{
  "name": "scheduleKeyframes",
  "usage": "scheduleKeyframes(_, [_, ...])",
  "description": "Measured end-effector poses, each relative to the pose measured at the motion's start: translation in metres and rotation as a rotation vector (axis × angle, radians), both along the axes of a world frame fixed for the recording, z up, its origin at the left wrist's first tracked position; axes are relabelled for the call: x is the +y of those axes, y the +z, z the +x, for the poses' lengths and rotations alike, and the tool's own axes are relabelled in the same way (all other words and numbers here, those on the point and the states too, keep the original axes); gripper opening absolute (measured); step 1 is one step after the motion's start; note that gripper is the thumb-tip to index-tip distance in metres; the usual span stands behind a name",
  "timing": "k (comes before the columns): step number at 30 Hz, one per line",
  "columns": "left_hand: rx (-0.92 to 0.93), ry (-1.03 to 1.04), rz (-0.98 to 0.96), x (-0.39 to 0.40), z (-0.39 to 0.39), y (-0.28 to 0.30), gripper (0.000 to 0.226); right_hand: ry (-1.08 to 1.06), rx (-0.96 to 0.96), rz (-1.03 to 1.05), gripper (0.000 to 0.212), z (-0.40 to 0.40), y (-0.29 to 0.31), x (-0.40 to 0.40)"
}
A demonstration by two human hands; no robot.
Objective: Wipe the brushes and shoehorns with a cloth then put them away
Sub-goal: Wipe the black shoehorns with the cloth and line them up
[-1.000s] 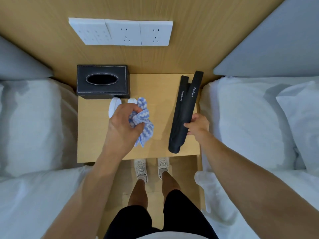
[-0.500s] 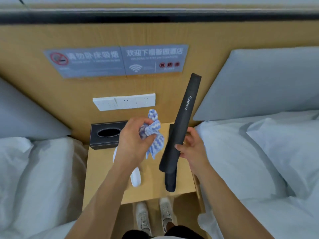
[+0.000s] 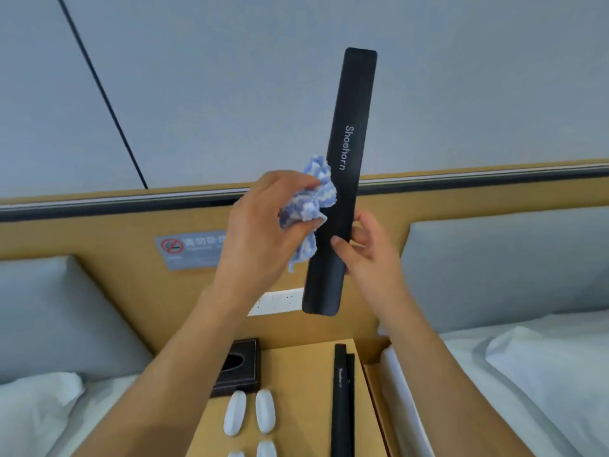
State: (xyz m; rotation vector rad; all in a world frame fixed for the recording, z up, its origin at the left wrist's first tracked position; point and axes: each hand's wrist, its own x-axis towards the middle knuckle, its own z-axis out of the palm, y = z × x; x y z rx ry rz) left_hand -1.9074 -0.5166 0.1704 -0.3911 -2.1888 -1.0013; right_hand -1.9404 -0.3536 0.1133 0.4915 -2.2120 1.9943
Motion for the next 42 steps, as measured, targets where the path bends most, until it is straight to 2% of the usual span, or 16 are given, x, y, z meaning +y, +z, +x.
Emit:
scheduleKeyframes(2, [0.086,0.051,-0.015,-0.003,-0.003,0.025,0.041,0.056,0.068,-0.006,0.036,-0.008,0.026,-0.009])
scheduleKeyframes(5, [0.182,0.152,-0.152,-0.010,-0.005,0.050,0.033,0.145,0.132,-0.017,0.051,-0.014,0.055,-0.020])
scheduleKeyframes(12, [0.065,0.137,-0.362,-0.026,0.011,0.058,0.036,0.245,0.105,0.012,0.041,-0.029,0.066,-0.036])
scheduleKeyframes(15, [0.017,0.172,-0.396,-0.033,0.013,0.060,0.025,0.230,0.099,0.032,0.046,-0.029,0.061,-0.046])
scheduleKeyframes(23, [0.083,0.301,-0.365,-0.056,0.011,0.082,0.022,0.277,0.102,0.076,0.041,-0.022,0.051,-0.073])
scheduleKeyframes(27, [0.173,0.348,-0.373,-0.067,0.002,0.118,0.014,0.280,0.078,0.081,0.040,-0.020,0.053,-0.078])
scheduleKeyframes(34, [0.297,0.463,-0.382,-0.088,-0.023,0.184,0.023,0.289,0.092,0.095,0.039,-0.010,0.060,-0.086])
scheduleKeyframes(38, [0.374,0.437,-0.386,-0.079,-0.027,0.186,0.020,0.255,0.124,0.085,0.034,-0.009,0.069,-0.086])
scheduleKeyframes(42, [0.314,0.345,-0.418,-0.064,-0.027,0.157,0.018,0.253,0.092,-0.029,0.043,-0.010,0.077,-0.082])
